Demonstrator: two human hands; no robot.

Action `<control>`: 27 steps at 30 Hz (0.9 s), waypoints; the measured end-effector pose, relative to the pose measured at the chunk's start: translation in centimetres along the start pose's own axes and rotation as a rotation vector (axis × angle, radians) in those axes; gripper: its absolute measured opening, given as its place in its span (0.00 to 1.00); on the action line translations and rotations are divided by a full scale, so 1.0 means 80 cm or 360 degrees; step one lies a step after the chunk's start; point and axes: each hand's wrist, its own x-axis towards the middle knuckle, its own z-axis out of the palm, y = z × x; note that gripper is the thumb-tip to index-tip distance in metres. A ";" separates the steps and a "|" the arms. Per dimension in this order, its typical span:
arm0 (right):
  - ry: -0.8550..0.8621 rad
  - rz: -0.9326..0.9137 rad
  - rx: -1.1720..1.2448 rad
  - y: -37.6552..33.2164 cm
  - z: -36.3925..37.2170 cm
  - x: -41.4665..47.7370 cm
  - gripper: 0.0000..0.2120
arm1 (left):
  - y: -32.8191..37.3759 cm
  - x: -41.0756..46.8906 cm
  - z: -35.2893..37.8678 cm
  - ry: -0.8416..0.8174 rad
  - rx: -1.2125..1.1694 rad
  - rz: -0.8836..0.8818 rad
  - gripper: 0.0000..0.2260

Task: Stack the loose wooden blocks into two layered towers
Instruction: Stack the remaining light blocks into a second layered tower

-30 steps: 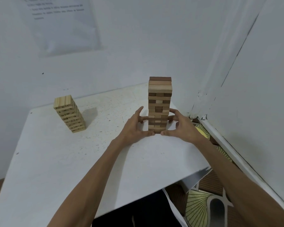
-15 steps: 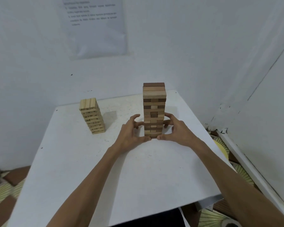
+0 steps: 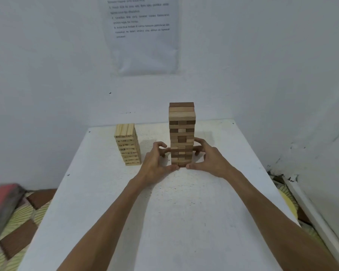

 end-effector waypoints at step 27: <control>0.0373 0.0232 0.1202 -0.037 0.038 0.025 0.39 | 0.014 0.008 0.005 0.0031 -0.0916 -0.0255 0.31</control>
